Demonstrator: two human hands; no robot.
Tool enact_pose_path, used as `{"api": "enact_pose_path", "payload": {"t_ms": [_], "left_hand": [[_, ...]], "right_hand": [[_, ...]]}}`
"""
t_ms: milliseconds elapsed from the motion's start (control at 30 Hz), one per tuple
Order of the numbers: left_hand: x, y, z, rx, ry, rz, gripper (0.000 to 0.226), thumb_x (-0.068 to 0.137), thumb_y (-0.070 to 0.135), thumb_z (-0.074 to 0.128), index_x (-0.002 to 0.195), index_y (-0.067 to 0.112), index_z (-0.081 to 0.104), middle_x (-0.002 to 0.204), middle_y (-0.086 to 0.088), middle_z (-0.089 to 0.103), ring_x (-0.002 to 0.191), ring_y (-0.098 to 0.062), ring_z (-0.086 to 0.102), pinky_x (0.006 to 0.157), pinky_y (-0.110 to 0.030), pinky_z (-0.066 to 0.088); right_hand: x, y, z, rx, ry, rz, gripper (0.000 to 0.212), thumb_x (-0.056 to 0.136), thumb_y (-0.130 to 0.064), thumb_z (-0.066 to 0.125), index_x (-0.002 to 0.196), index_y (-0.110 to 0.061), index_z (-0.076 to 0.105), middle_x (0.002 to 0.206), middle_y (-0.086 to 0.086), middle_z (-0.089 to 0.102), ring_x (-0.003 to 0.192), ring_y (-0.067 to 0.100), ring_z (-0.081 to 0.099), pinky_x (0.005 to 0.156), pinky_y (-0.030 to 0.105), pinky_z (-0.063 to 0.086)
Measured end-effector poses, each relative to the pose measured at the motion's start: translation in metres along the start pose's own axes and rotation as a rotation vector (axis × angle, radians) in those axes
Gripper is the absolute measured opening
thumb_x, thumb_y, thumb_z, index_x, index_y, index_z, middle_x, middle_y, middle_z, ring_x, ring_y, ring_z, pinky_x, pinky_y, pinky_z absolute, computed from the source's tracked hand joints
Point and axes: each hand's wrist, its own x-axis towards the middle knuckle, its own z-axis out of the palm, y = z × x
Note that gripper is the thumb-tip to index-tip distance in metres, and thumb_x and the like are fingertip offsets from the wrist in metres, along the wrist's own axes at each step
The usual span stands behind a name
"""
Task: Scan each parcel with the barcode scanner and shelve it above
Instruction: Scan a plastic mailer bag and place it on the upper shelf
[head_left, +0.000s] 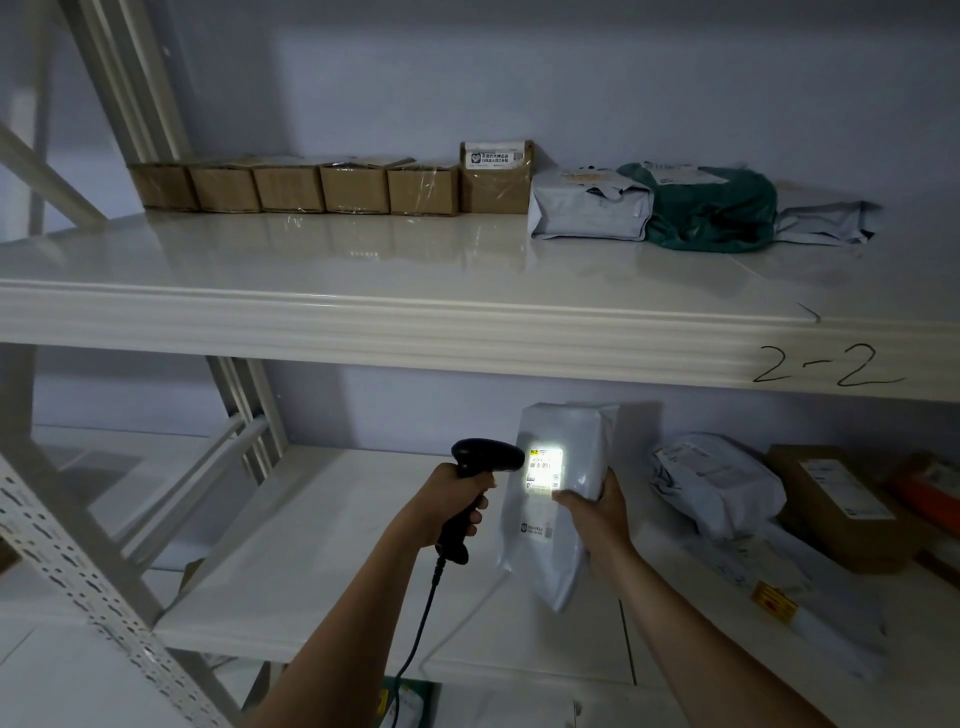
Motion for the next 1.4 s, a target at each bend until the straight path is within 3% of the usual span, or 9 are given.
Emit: {"api": "enact_pose_path", "payload": {"t_ms": [233,467,633,767,933,1000,1167,1267,1400], "left_hand": [[-0.002,-0.002,-0.002,0.006,0.017,-0.008,0.011,0.084,0.017,0.062,0.082,0.007,0.059,0.061,-0.006,0.051,0.046,-0.018,0.044,0.047,-0.027,0.04],[0.005,-0.019,-0.014,0.006,0.068,0.016,0.008,0.084,0.008,0.063,0.088,0.002,0.061,0.064,-0.008,0.054,0.05,-0.019,0.049,0.05,-0.029,0.045],[0.019,-0.056,-0.03,-0.097,0.168,-0.018,0.016,0.084,-0.012,0.06,0.099,-0.007,0.057,0.082,-0.017,0.054,0.066,-0.027,0.056,0.065,-0.036,0.054],[0.03,-0.091,-0.041,0.054,0.368,-0.098,0.021,0.081,0.0,0.071,0.097,-0.01,0.064,0.087,-0.019,0.063,0.077,-0.031,0.061,0.073,-0.038,0.05],[0.035,-0.121,-0.049,0.148,0.468,-0.177,0.028,0.078,0.014,0.079,0.093,-0.007,0.071,0.087,-0.02,0.067,0.085,-0.034,0.066,0.074,-0.041,0.052],[0.038,-0.128,-0.049,0.173,0.469,-0.189,0.033,0.08,0.017,0.078,0.102,-0.006,0.07,0.091,-0.02,0.068,0.09,-0.036,0.065,0.071,-0.037,0.049],[0.04,-0.138,-0.047,0.238,0.47,-0.211,0.046,0.084,0.021,0.075,0.125,0.003,0.062,0.114,-0.02,0.067,0.102,-0.035,0.064,0.085,-0.039,0.054],[0.039,-0.14,-0.048,0.316,0.493,-0.233,0.037,0.087,0.023,0.071,0.119,0.005,0.064,0.111,-0.02,0.068,0.1,-0.035,0.064,0.085,-0.038,0.054],[0.034,-0.14,-0.05,0.355,0.48,-0.316,0.019,0.089,0.02,0.064,0.09,0.001,0.063,0.094,-0.019,0.065,0.087,-0.032,0.062,0.083,-0.042,0.053]], "right_hand": [[0.0,0.005,-0.001,0.003,-0.025,0.021,0.051,0.074,-0.01,0.08,0.116,-0.025,0.056,0.109,0.002,0.068,0.097,0.025,0.068,0.085,0.049,0.06],[-0.004,0.002,-0.003,-0.032,-0.005,0.028,0.05,0.073,-0.011,0.08,0.114,-0.025,0.055,0.109,0.001,0.067,0.096,0.024,0.068,0.083,0.047,0.06],[-0.007,0.0,-0.008,-0.008,-0.006,0.067,0.049,0.072,-0.009,0.081,0.112,-0.025,0.057,0.104,0.001,0.07,0.091,0.022,0.07,0.067,0.034,0.058],[-0.007,0.002,-0.011,0.023,0.011,0.09,0.047,0.071,-0.007,0.082,0.106,-0.028,0.06,0.101,-0.002,0.073,0.085,0.018,0.072,0.058,0.026,0.055],[-0.004,0.009,-0.02,0.096,-0.006,0.188,0.048,0.071,-0.006,0.083,0.108,-0.028,0.061,0.102,0.001,0.075,0.089,0.027,0.074,0.075,0.047,0.062],[-0.003,0.012,-0.024,0.109,-0.023,0.232,0.05,0.071,-0.006,0.083,0.111,-0.026,0.061,0.103,0.004,0.076,0.09,0.03,0.074,0.077,0.053,0.061],[-0.005,0.02,-0.033,0.094,-0.056,0.29,0.053,0.07,-0.008,0.085,0.115,-0.023,0.063,0.1,0.006,0.077,0.09,0.031,0.075,0.076,0.054,0.061],[-0.007,0.023,-0.037,0.108,-0.091,0.306,0.053,0.07,-0.006,0.085,0.117,-0.02,0.065,0.099,0.008,0.078,0.09,0.034,0.075,0.079,0.057,0.06],[-0.012,0.022,-0.043,0.113,-0.134,0.331,0.051,0.071,-0.003,0.083,0.118,-0.012,0.065,0.103,0.015,0.077,0.093,0.038,0.074,0.084,0.06,0.057]]}}
